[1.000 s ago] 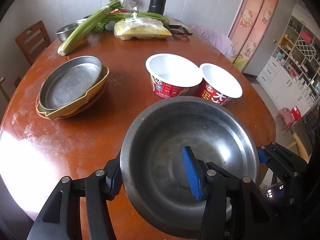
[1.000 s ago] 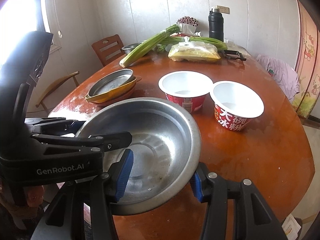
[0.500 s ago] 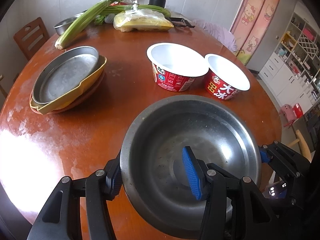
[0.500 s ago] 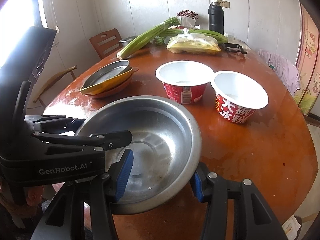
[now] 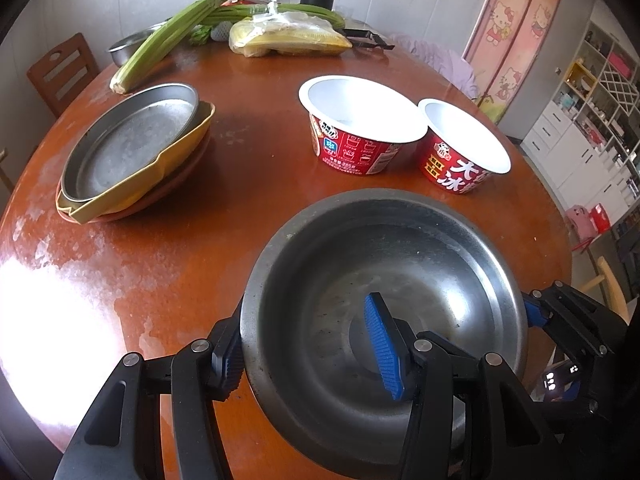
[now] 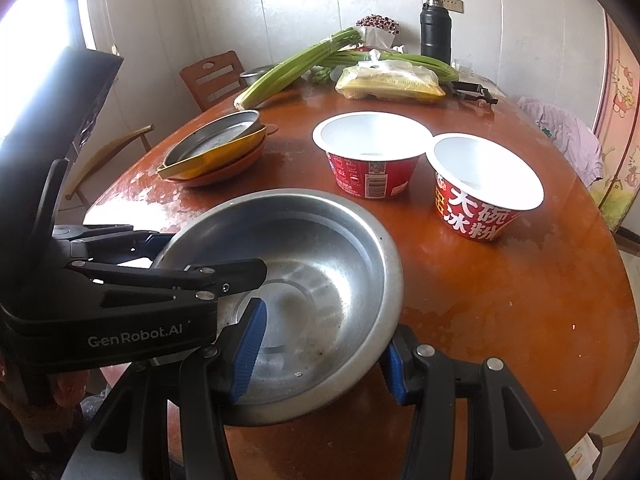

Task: Organize plates and bowls
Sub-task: 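Hold the deep steel bowl raised in the left gripper, then lower the steel bowl onto the table and open the left gripper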

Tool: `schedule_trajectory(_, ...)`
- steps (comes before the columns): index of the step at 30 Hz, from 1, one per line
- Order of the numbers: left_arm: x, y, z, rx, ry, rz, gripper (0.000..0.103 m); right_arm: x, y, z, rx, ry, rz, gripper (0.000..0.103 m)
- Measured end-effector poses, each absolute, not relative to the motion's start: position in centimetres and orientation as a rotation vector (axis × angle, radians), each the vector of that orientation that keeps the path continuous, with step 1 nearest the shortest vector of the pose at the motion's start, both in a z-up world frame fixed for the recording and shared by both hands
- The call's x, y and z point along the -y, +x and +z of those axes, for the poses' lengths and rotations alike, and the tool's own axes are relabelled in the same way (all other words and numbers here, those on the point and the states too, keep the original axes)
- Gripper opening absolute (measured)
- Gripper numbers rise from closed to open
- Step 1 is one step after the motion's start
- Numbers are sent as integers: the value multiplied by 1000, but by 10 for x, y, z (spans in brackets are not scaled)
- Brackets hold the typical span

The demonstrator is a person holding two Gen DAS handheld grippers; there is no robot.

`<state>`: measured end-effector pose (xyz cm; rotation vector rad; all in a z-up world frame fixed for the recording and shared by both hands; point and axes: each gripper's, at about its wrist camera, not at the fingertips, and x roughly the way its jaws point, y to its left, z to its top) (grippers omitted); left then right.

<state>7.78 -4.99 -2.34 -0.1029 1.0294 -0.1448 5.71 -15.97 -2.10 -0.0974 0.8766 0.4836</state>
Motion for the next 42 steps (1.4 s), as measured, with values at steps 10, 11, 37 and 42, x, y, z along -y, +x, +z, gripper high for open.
schedule_trajectory(10,50,78,-26,-1030,-89,-141,55,158,57,-24,-885,-97,488,54)
schedule_trajectory(11,50,78,-26,-1030,-87,-140,55,158,57,-24,-886,-97,489,54)
schedule_trajectory(37,48,77,-24,-1037,-96,-151,57,161,55,-20,-880,-92,502,56)
schedule_trajectory(42,48,76,-22,-1033,-94,-153,57,163,55,-18,-880,-82,506,56)
